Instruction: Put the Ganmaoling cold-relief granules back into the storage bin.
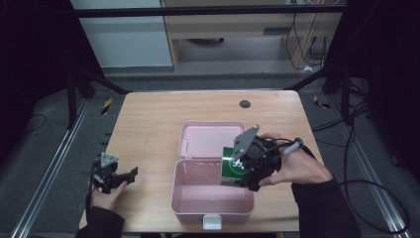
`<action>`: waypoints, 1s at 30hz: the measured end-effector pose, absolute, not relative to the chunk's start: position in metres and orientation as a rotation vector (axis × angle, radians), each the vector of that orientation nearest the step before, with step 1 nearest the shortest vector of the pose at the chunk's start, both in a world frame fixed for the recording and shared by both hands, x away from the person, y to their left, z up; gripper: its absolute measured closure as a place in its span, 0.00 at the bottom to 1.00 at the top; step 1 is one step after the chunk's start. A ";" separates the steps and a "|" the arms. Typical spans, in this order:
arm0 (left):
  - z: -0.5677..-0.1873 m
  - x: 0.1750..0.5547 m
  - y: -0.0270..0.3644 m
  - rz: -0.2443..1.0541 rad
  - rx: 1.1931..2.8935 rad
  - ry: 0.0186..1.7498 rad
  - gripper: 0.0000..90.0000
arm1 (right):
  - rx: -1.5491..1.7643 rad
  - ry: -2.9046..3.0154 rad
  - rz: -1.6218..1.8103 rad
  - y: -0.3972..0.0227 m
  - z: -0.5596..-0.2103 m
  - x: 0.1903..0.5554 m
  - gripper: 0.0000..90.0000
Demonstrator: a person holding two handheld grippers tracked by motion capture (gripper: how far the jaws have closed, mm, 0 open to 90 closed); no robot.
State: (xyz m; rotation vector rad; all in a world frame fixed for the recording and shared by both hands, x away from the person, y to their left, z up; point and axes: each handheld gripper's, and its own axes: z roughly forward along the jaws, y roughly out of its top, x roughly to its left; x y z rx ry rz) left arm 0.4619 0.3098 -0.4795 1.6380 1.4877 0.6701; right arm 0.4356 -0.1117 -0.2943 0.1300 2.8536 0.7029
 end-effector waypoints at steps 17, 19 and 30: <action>-0.479 0.462 0.310 0.671 1.636 1.486 0.21 | 0.065 2.909 0.630 -0.095 -0.316 0.434 0.18; -0.479 0.462 0.310 0.671 1.637 1.485 0.21 | 0.088 2.921 0.656 -0.096 -0.321 0.435 0.18; -0.479 0.462 0.310 0.672 1.633 1.486 0.21 | 0.066 2.953 0.622 -0.093 -0.338 0.437 0.18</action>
